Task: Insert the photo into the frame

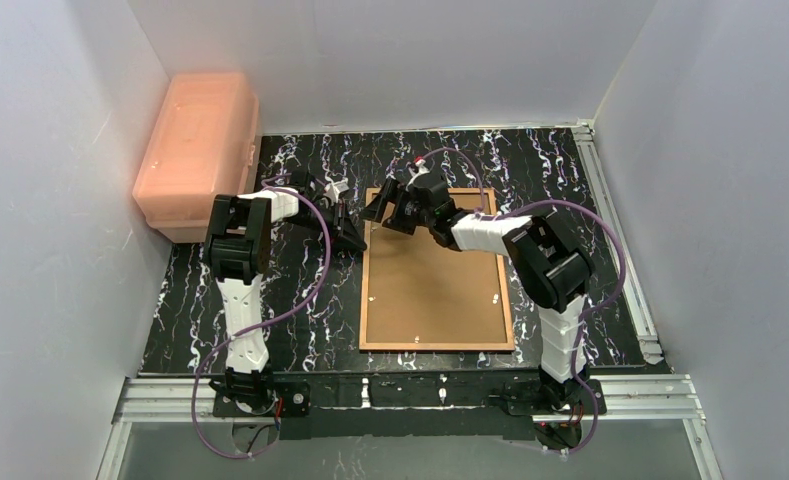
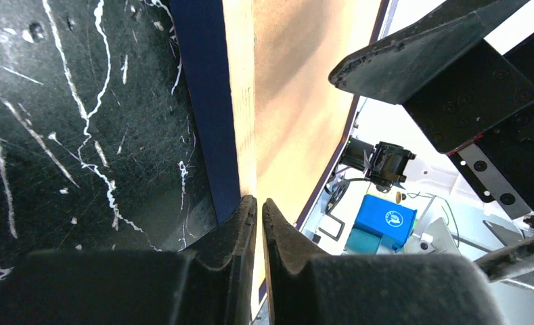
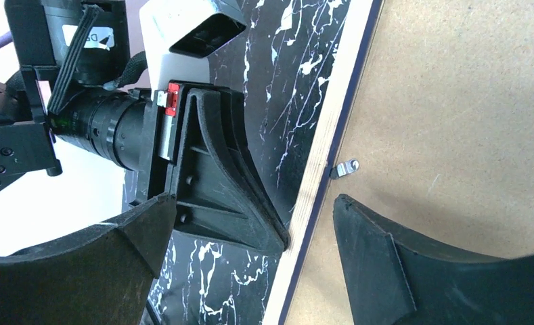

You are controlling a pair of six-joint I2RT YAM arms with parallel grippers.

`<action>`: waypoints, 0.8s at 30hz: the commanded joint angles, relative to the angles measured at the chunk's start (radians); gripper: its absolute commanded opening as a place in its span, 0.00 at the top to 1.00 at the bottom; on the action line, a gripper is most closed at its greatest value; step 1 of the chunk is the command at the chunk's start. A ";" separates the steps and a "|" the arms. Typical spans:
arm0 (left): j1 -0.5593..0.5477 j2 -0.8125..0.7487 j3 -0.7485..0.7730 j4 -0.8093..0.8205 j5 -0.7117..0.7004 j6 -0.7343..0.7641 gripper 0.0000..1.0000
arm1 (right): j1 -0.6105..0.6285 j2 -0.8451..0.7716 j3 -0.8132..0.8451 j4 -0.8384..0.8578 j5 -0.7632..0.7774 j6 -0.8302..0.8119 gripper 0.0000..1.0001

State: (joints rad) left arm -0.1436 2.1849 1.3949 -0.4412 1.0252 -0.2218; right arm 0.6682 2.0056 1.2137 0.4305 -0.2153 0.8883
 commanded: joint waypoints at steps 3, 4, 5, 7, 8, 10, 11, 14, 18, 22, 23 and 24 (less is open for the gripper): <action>0.013 0.029 -0.027 -0.005 -0.156 0.026 0.89 | 0.021 0.036 0.028 0.017 0.005 -0.002 0.06; 0.013 0.031 -0.027 -0.006 -0.158 0.027 0.89 | 0.023 0.044 0.037 0.014 0.007 -0.003 0.06; 0.013 0.032 -0.026 -0.006 -0.159 0.029 0.89 | 0.027 0.051 0.044 0.012 0.011 -0.002 0.06; 0.013 0.034 -0.025 -0.007 -0.161 0.031 0.89 | 0.030 0.062 0.056 0.005 0.019 -0.003 0.06; 0.013 0.036 -0.026 -0.007 -0.162 0.031 0.89 | 0.033 0.069 0.062 0.000 0.021 -0.003 0.06; 0.013 0.042 -0.024 -0.009 -0.162 0.030 0.89 | 0.037 0.079 0.070 -0.006 0.030 -0.006 0.06; 0.013 0.046 -0.024 -0.010 -0.161 0.029 0.89 | 0.038 0.082 0.074 -0.009 0.033 -0.008 0.06; 0.012 0.053 -0.024 -0.010 -0.162 0.026 0.89 | 0.044 0.094 0.079 -0.018 0.048 -0.010 0.06; 0.013 0.053 -0.022 -0.016 -0.170 0.029 0.90 | 0.048 0.093 0.084 -0.041 0.075 -0.028 0.07; 0.013 0.052 -0.024 -0.016 -0.172 0.026 0.90 | 0.057 0.089 0.097 -0.079 0.109 -0.056 0.07; 0.013 0.054 -0.025 -0.015 -0.170 0.024 0.90 | 0.058 0.092 0.100 -0.081 0.111 -0.058 0.07; 0.013 0.054 -0.026 -0.015 -0.169 0.023 0.90 | 0.057 0.094 0.102 -0.080 0.111 -0.058 0.07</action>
State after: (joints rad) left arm -0.1417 2.1883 1.3949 -0.4416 1.0290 -0.2295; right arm 0.7170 2.0842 1.2713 0.3752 -0.1448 0.8623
